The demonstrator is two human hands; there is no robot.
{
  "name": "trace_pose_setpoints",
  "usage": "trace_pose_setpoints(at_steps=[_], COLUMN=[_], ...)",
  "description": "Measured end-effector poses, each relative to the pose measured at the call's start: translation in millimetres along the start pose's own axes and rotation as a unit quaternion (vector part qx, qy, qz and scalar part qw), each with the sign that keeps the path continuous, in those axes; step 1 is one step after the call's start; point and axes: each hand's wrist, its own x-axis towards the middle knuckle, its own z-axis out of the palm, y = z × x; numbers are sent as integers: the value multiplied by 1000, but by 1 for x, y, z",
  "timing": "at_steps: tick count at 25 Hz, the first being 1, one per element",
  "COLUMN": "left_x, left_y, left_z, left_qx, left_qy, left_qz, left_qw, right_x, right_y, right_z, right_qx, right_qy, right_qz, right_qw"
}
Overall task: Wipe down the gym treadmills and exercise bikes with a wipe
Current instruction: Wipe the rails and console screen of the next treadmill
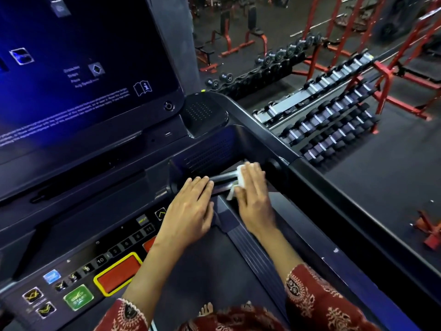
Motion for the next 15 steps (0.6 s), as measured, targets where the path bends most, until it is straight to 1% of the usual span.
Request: trace_pose_setpoints(at_steps=[2, 3, 4, 6, 7, 8, 10, 11, 12, 13, 14, 15], left_x=[4, 6, 8, 10, 12, 14, 20, 23, 25, 27, 27, 27], left_y=[-1, -1, -2, -2, -1, 0, 2, 2, 2, 1, 1, 0], left_z=[4, 5, 7, 9, 11, 12, 15, 16, 17, 17, 19, 20], left_qx=[-8, -10, -8, -7, -10, -16, -30, -35, -39, -43, -48, -53], left_qy=[-2, -5, -11, -26, -32, -35, -37, -40, -44, -47, -47, -45], left_qz=[-1, -2, -6, -12, -12, -9, -1, 2, 1, 1, 2, 5], left_qw=[1000, 1000, 1000, 1000, 999, 999, 999, 999, 998, 998, 998, 998], right_x=[-1, 1, 2, 3, 2, 0, -4, -1, 1, 1, -1, -6], right_y=[-11, -4, 7, 24, 25, 22, 16, 20, 24, 26, 23, 15], right_z=[7, 6, 3, -4, -4, -2, 3, 4, 4, 5, 7, 12], right_qx=[-5, -22, -30, 1, 16, 17, -10, -14, -4, 22, 61, 109], right_qy=[-26, -31, -24, 10, 24, 26, 6, 6, 21, 45, 67, 81], right_qz=[-88, -112, -90, 48, 86, 76, -29, -51, -16, 59, 136, 191], right_qw=[996, 993, 995, 999, 996, 997, 999, 999, 1000, 997, 987, 972])
